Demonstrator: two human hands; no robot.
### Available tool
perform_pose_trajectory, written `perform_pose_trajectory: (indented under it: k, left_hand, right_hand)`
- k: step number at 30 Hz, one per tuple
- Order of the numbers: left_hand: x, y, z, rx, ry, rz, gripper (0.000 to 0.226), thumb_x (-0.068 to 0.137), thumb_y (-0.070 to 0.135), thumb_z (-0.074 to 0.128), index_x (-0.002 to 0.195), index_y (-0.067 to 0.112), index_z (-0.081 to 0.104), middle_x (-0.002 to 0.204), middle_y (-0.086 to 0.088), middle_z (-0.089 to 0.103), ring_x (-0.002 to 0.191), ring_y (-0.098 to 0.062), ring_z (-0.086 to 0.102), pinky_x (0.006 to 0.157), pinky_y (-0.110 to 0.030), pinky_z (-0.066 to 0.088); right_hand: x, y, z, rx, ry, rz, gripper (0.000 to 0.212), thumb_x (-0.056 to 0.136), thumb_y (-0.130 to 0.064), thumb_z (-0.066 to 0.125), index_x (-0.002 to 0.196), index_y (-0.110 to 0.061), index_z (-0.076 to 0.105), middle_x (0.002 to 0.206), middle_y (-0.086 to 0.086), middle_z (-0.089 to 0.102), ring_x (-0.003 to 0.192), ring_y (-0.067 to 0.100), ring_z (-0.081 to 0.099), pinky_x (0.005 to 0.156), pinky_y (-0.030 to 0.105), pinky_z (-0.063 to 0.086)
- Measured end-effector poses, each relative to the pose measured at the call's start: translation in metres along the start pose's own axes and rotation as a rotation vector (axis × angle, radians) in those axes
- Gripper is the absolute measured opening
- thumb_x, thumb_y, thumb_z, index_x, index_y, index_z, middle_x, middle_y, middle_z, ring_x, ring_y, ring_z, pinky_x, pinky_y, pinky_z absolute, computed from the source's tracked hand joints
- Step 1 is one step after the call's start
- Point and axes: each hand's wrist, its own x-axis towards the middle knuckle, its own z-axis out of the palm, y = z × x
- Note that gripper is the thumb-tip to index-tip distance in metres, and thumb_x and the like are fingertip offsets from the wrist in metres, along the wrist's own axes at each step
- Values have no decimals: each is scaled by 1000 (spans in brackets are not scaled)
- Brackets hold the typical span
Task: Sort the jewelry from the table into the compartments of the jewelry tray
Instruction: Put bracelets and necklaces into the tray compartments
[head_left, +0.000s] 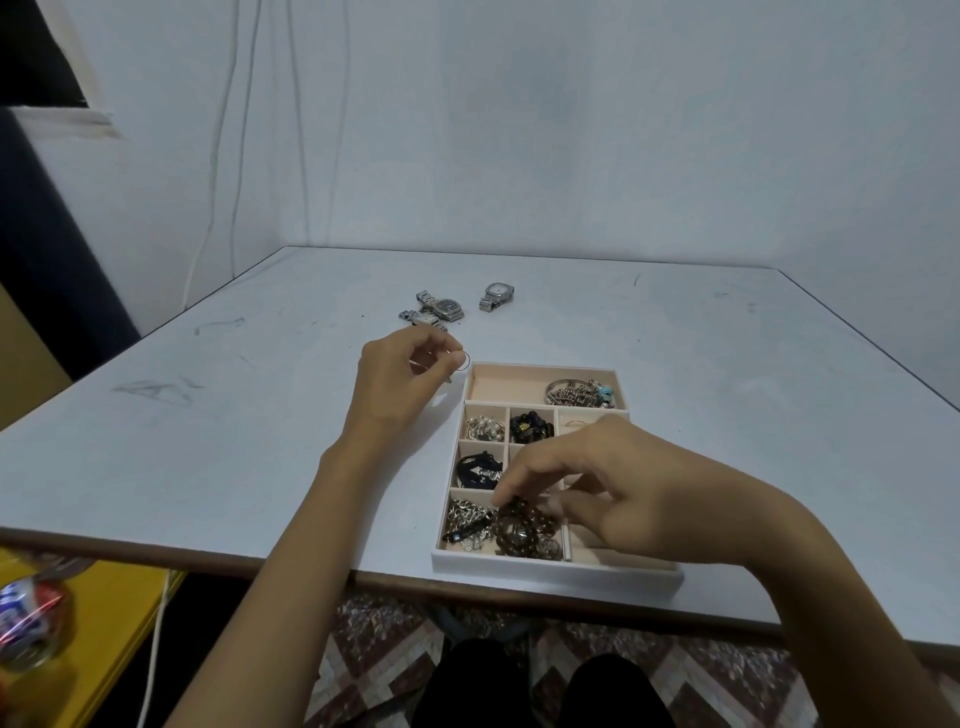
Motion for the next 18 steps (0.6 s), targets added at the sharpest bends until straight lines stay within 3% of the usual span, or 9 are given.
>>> perform_pose_trajectory:
  k: [4,10,14,18]
  left_hand:
    - [-1,-1,1,9,-10,11,5,81,13,73,85,11,71,75,0,69,70,-18,66,71,-34,56]
    - [-1,-1,1,-6,-21,13,3,81,12,73,83,12,71,73,-2,68,71,-22,65,69,-34,53]
    - [-1,-3,1,-7,-32,11,3,80,12,73,83,12,71,73,-2,67,71,-23,64,68,-32,52]
    - [-1,-2,1,5,-47,17,3,81,12,73,83,12,71,70,7,65,68,-19,63,68,-32,52]
  right_hand:
    - [4,2,5,19,19,5,26,86,3,62,102,-15,73,93,-8,67,76,-2,58,66,13,45]
    - [13,4,12,-32,52,-29,20,78,-11,77,97,-16,76,98,-5,67,88,8,59,78,26,48]
    - [14,8,14,-65,47,-80,27,80,-12,75,104,-24,74,99,-5,63,87,6,55,75,20,44]
    - [14,17,14,-95,58,-97,18,81,-17,75,98,-22,77,94,-11,59,87,0,52,80,22,44]
